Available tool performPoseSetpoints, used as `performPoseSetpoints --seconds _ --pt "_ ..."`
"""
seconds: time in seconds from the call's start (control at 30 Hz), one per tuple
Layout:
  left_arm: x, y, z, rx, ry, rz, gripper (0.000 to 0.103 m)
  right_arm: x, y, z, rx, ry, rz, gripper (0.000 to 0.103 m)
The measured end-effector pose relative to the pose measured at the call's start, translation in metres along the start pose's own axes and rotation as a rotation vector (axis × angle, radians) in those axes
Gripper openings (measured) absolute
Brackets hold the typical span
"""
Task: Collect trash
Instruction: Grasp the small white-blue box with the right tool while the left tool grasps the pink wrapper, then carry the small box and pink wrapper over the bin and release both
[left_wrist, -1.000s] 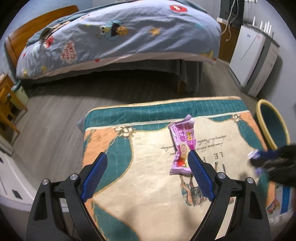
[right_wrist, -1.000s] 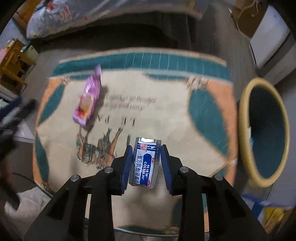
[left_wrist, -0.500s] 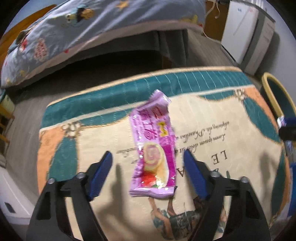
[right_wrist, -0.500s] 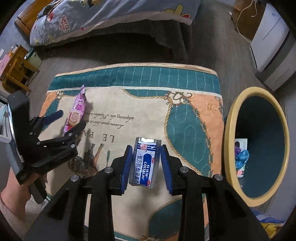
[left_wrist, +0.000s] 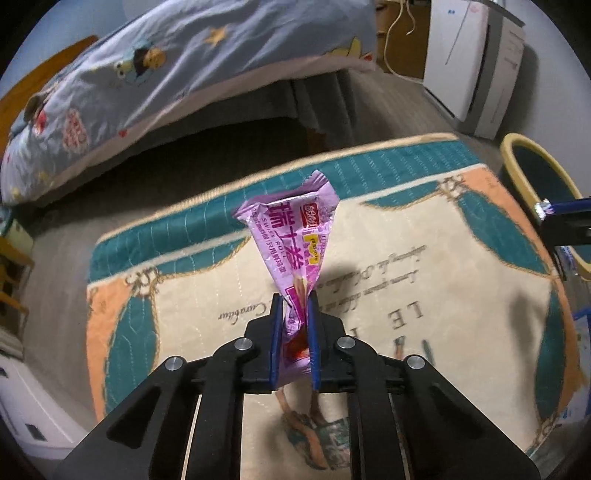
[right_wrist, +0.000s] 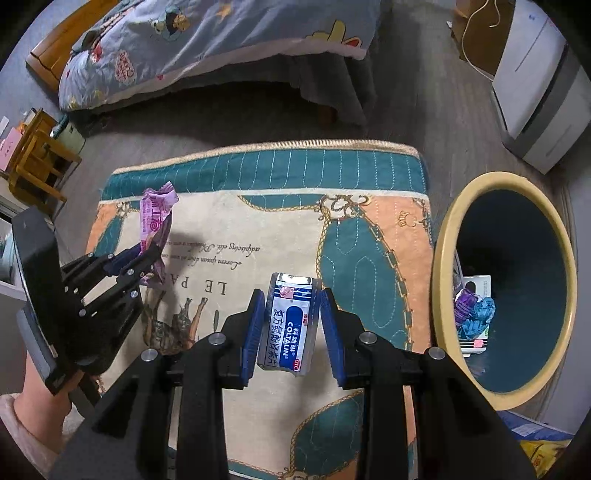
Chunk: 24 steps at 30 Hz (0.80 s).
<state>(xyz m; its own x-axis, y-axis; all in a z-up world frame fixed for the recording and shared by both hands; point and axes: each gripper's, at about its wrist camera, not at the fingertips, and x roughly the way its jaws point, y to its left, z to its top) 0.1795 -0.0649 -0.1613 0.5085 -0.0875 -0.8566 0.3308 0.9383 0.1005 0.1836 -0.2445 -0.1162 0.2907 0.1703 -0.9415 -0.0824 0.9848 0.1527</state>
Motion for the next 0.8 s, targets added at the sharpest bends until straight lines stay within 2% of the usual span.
performPoseSetpoints --seconds 0.23,0.43,0.6,0.8 --pt "-0.027 -0.027 0.017 0.028 -0.065 -0.054 0.012 -0.024 -0.018 -0.004 0.038 -0.047 -0.014 0.031" --pt "-0.044 -0.075 0.032 0.086 -0.114 -0.126 0.012 -0.042 -0.051 -0.007 0.099 -0.084 -0.034 0.031" --pt "-0.057 -0.128 0.038 0.175 -0.140 -0.188 0.012 -0.065 -0.094 -0.014 0.180 -0.143 -0.055 0.031" --pt "-0.069 -0.196 0.044 0.261 -0.155 -0.291 0.012 -0.078 -0.172 -0.031 0.334 -0.169 -0.094 0.031"
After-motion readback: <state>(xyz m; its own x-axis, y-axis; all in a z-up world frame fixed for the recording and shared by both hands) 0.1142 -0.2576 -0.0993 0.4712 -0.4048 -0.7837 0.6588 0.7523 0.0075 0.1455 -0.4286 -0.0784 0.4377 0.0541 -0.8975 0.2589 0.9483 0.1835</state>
